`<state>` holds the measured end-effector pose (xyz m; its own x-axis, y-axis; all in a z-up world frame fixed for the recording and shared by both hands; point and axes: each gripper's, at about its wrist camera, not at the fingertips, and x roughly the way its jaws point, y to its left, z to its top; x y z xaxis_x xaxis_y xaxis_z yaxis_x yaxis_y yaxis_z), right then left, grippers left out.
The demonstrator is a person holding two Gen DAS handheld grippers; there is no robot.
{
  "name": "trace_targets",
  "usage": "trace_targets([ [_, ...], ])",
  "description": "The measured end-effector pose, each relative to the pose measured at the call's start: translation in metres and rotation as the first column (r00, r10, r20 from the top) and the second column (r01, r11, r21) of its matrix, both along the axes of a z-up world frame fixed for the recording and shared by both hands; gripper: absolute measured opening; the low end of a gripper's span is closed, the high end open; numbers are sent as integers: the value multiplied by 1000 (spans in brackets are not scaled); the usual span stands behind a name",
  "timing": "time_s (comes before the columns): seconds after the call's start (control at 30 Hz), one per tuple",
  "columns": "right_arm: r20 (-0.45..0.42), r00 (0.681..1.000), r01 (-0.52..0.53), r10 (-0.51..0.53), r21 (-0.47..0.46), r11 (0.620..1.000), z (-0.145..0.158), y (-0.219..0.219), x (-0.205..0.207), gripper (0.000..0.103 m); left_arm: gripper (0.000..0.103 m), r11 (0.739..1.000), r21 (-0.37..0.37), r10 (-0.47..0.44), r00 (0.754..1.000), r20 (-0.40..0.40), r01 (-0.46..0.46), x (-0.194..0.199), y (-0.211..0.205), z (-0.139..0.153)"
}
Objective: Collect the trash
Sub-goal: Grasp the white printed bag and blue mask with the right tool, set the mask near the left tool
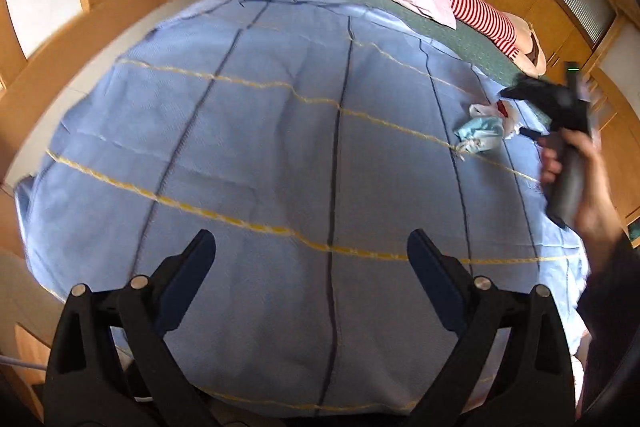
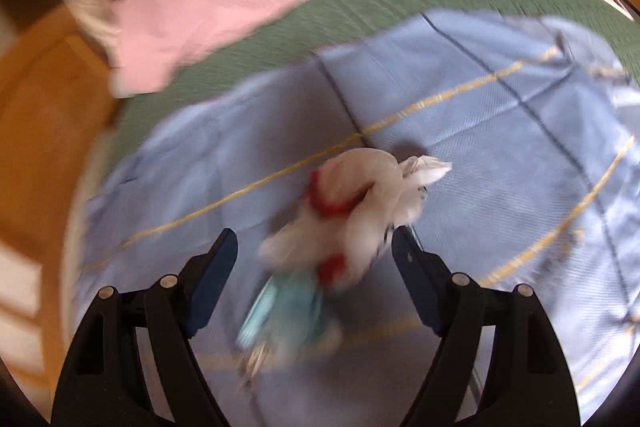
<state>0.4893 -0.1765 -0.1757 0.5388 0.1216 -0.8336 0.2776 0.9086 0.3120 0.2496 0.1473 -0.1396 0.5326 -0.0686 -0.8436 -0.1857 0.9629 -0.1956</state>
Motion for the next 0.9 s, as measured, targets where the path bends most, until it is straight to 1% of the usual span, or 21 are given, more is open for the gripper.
trace_targets([
  [0.03,-28,999,20,-21,-37,999,-11,3,8,77,96,1000,-3,6,1000,-8,-6,1,2,-1],
  [0.07,-51,998,26,-30,-74,997,-21,7,13,58,96,1000,-9,14,1000,-20,-14,2,3,0],
  [0.1,-67,997,16,-23,-104,994,-30,13,14,43,96,999,-21,30,999,-39,-30,5,10,-4],
  [0.13,-77,997,-9,1,-108,994,-36,20,11,42,96,999,-29,43,998,-52,-44,5,14,-6],
  [0.2,-47,997,-57,53,-99,993,-39,34,-7,35,96,996,-39,80,994,-69,-83,6,19,-10],
  [0.27,-46,990,-131,130,-33,991,-40,49,-26,34,96,993,-47,104,992,-65,-107,5,24,-10],
  [0.33,-53,971,-230,234,75,970,-40,68,-53,33,96,991,-41,125,991,-50,-127,2,26,-8],
  [0.37,-57,954,-285,295,141,948,-41,80,-68,33,96,989,-36,141,989,-43,-143,0,28,-8],
  [0.4,-65,928,-346,367,215,913,-42,95,-84,33,96,987,-35,154,987,-39,-156,1,30,-8],
  [0.47,-63,878,-432,475,323,842,-44,118,-110,33,96,982,-44,183,982,-43,-185,0,36,-10],
  [0.5,-47,857,-462,513,369,806,-42,126,-122,33,96,980,-48,192,980,-47,-194,0,38,-11],
  [0.53,-24,845,-480,535,410,776,-39,129,-130,33,96,978,-53,200,979,-50,-202,-1,41,-11],
  [0.57,5,830,-497,558,462,735,-36,131,-137,33,96,976,-56,206,977,-51,-209,-2,42,-11],
  [0.6,31,808,-520,589,510,686,-32,132,-143,33,96,974,-56,217,975,-49,-220,-4,44,-11],
  [0.63,38,784,-545,619,521,658,-30,133,-147,33,96,972,-56,226,973,-48,-228,-4,47,-10],
  [0.67,12,758,-602,652,395,694,-20,130,-153,35,96,970,-57,233,971,-48,-236,-5,49,-11],
  [0.73,-13,779,-606,627,244,757,-12,115,-150,44,96,968,-63,240,970,-51,-243,-5,51,-11],
  [0.77,-28,804,-580,594,181,794,-10,102,-146,53,96,968,-65,240,969,-52,-243,-5,51,-11],
  [0.8,-42,833,-542,552,134,829,-9,88,-142,62,96,968,-66,238,970,-52,-241,-5,51,-12],
  [0.87,-74,870,-479,488,109,871,-11,62,-140,68,96,970,-62,231,971,-53,-234,-4,49,-12],
  [0.9,-88,880,-456,467,114,882,-12,49,-138,69,96,971,-62,227,972,-55,-230,-4,48,-12],
])
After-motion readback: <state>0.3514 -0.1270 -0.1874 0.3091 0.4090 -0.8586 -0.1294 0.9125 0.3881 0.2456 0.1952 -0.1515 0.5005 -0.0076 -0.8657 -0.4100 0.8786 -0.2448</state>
